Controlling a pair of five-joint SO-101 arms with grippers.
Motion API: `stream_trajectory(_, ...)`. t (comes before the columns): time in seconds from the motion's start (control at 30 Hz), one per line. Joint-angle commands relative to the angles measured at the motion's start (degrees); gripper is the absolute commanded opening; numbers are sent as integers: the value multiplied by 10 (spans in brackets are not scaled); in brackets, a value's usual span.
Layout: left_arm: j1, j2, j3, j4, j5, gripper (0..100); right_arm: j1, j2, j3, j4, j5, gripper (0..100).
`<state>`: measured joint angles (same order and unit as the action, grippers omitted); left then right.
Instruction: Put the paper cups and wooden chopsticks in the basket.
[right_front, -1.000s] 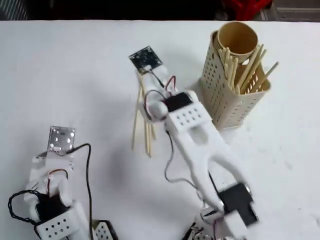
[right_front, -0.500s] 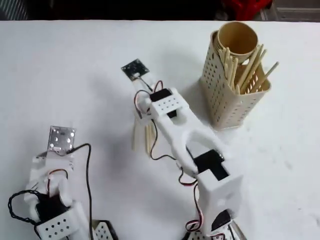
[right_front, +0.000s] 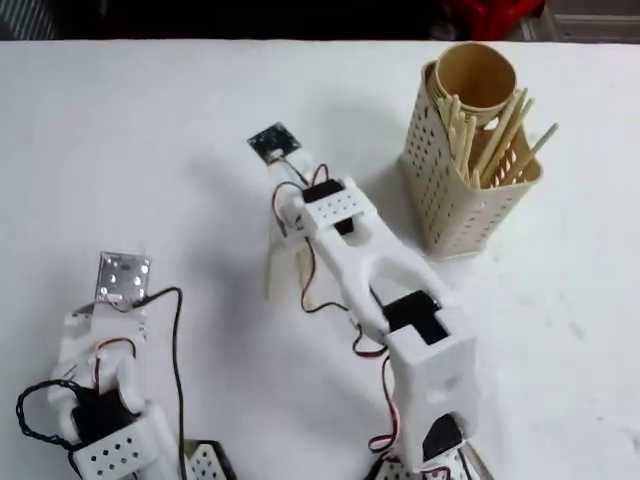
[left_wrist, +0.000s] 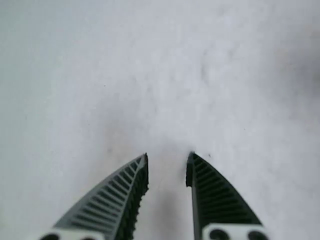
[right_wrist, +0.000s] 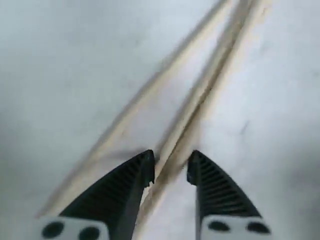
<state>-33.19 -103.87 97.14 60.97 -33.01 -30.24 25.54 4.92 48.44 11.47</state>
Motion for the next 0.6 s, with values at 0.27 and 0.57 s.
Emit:
stream_trajectory(0.27, -4, -4, -2, 4, -3, 142, -3, -50, 4, 21, 5, 17)
stream_trajectory(0.57, -4, -4, -2, 4, -3, 142, 41, -173, 104, 15, -55, 17)
